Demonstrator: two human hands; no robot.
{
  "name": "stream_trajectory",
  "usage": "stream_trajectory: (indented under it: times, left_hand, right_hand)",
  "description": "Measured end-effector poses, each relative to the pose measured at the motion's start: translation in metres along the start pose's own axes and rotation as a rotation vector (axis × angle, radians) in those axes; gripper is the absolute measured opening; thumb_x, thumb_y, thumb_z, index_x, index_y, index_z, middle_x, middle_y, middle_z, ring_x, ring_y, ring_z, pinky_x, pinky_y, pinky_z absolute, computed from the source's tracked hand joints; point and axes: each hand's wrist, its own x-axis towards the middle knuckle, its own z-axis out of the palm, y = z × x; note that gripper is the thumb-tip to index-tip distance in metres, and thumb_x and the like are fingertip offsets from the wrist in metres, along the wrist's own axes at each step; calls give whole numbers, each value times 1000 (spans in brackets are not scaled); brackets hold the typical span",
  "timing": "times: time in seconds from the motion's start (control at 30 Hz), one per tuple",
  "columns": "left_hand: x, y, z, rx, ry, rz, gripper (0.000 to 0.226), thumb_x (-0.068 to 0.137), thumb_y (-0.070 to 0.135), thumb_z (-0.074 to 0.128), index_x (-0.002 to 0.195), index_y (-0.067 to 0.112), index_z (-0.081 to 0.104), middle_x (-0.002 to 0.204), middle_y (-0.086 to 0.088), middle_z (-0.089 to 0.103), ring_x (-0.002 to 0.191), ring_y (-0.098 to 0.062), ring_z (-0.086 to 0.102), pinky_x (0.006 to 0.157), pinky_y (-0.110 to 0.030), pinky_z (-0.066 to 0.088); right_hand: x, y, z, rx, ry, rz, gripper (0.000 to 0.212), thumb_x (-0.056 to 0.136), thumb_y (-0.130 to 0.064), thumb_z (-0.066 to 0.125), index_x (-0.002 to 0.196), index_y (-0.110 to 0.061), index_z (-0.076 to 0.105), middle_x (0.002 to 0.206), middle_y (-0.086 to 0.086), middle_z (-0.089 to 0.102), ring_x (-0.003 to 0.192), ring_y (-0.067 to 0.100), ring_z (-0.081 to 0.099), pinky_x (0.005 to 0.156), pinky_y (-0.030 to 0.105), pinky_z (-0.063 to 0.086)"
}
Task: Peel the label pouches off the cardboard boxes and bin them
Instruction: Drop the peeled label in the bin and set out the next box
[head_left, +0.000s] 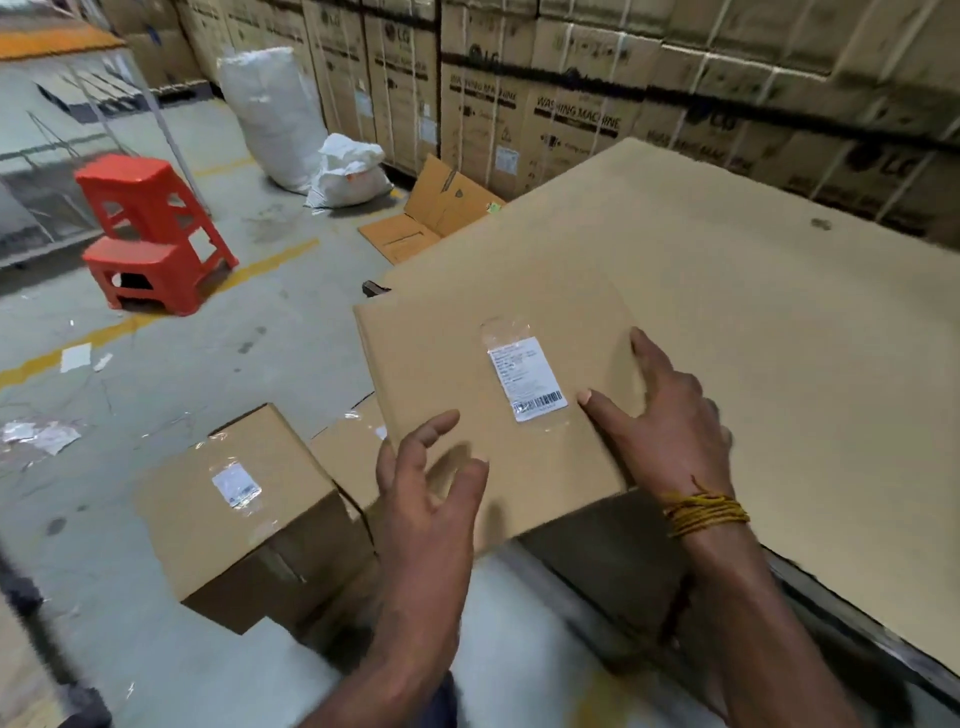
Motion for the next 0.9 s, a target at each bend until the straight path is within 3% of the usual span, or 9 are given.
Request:
stream_trajectory:
  times: [0.27, 0.37, 0.43, 0.5, 0.67, 0.77, 0.83, 0.9]
  left_hand:
    - [-18, 21, 89, 130, -373, 51, 23, 94, 35, 65, 114, 46, 64, 139, 12, 41, 86, 30, 47, 75, -10, 36]
    - [-19, 20, 122, 203, -489, 54, 24, 94, 38, 64, 118, 45, 63, 144, 9, 36, 91, 33, 46, 74, -6, 39]
    - [-14, 17, 144, 257, -547, 57, 27, 93, 39, 65, 120, 44, 63, 149, 3, 34, 107, 19, 52, 84, -11, 43]
    - [-8, 12, 168, 316, -585, 51, 34, 92, 40, 65, 126, 42, 62, 153, -1, 30, 118, -2, 52, 100, -24, 43]
    - [9, 1, 223, 432, -666, 108, 54, 94, 35, 62, 145, 22, 48, 158, 4, 27, 125, -11, 54, 109, -36, 43]
    - [30, -4, 255, 551, -718, 208, 74, 96, 36, 58, 157, 15, 23, 165, 1, 19, 147, -17, 31, 117, -41, 33]
    - [44, -5, 276, 721, -792, 327, 69, 99, 38, 53, 158, 20, 22, 168, -6, -2, 155, -23, -2, 122, -38, 17]
    - [59, -6, 296, 853, -853, 425, 66, 100, 43, 48, 158, 25, 22, 167, -8, -10, 152, -26, -18, 123, -38, 6]
  right_hand:
    - [-27, 92, -85, -9, 197, 244, 73, 86, -65, 57, 151, -45, 30, 141, 17, 47, 127, 42, 45, 105, 50, 33]
    - [-27, 122, -102, -11, 216, 341, 72, 86, -67, 55, 150, -45, 31, 140, 17, 47, 126, 42, 45, 105, 48, 31]
    - [-22, 139, -111, -25, 229, 392, 72, 86, -68, 54, 150, -44, 32, 139, 18, 48, 126, 42, 45, 105, 48, 31]
    - [-14, 156, -118, -43, 240, 437, 70, 87, -67, 53, 150, -43, 33, 138, 18, 48, 125, 41, 46, 104, 47, 31]
    - [13, 194, -126, -93, 261, 519, 67, 88, -68, 52, 148, -40, 40, 134, 19, 52, 123, 40, 49, 103, 45, 33]
    - [39, 210, -133, -113, 279, 532, 65, 88, -69, 51, 145, -40, 44, 133, 18, 54, 122, 39, 49, 103, 44, 34]
    - [60, 220, -137, -118, 289, 535, 64, 88, -69, 51, 145, -40, 45, 133, 17, 54, 123, 39, 50, 103, 44, 34]
    - [82, 231, -142, -127, 291, 536, 64, 87, -69, 51, 144, -41, 45, 133, 16, 55, 123, 39, 50, 103, 44, 35]
